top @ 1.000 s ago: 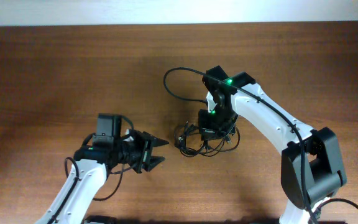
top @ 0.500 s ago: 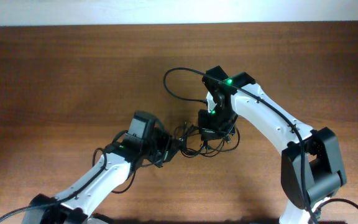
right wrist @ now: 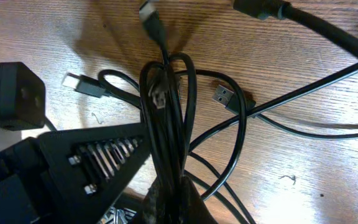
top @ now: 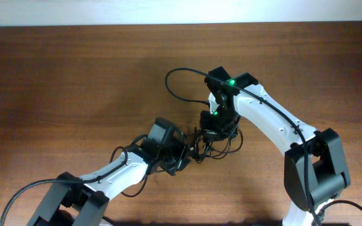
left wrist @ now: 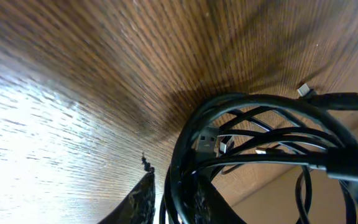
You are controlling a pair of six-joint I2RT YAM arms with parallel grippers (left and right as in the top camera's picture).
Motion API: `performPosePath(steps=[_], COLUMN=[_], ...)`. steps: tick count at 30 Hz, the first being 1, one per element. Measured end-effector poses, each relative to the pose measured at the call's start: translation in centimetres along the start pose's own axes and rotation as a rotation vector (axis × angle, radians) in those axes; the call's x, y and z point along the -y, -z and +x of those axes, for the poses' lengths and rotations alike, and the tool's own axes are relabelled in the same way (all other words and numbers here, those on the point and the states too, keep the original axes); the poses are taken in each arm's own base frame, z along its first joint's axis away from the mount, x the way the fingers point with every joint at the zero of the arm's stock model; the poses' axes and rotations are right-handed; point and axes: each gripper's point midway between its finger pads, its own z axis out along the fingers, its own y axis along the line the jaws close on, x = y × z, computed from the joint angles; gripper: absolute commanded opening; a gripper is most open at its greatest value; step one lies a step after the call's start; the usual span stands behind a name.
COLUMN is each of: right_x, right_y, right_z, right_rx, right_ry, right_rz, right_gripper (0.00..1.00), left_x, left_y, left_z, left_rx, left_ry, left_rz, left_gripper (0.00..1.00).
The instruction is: Untangle cables
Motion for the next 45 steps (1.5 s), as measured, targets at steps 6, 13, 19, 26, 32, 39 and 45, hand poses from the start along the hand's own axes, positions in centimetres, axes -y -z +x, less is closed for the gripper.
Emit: performPosePath(steps=[6, 13, 19, 26, 32, 39, 45], right_x=[0.4, 3.1, 0.6, -5.9, -10.9, -10.9, -11.3], right_y=[0.0, 0.3, 0.0, -2.1, -3.8, -8.3, -10.9], right_z=[0.9, 0.3, 0.4, 0.8, 2.2, 1.1, 0.0], right_rx=[-0.038, 0.013, -0.009, 0.053, 0.107, 0.113, 0.098], right_ry=[-0.01, -0.039, -0.011, 0.123, 0.26, 0.328, 0.34], right_rz=[0.015, 0.166, 0.041, -0.065, -0.117, -0.045, -0.081], right_gripper=[0.14, 0.1, 0.71, 0.58, 0.51, 0.43, 0.04], left_x=[-0.3, 4.9, 4.6, -7.2, -8.1, -8.5, -8.8], left_y=[-0.7, 11.3, 14.4, 14.2, 12.5, 12.9, 13.0], left_z=[-1.2, -12.8, -12.1, -14.6, -13.3, -13.8, -13.8], left_rx=[0.036, 0.273, 0.292, 0.53, 0.542, 0.583, 0.587], left_ry=[0.005, -0.021, -0.032, 0.214, 0.111, 0.108, 0.111], left_rz=[-0.012, 0.328, 0.355, -0.117, -0.191, -0.216, -0.226], left_gripper=[0.0, 0.0, 0.0, 0.02, 0.65, 0.93, 0.94])
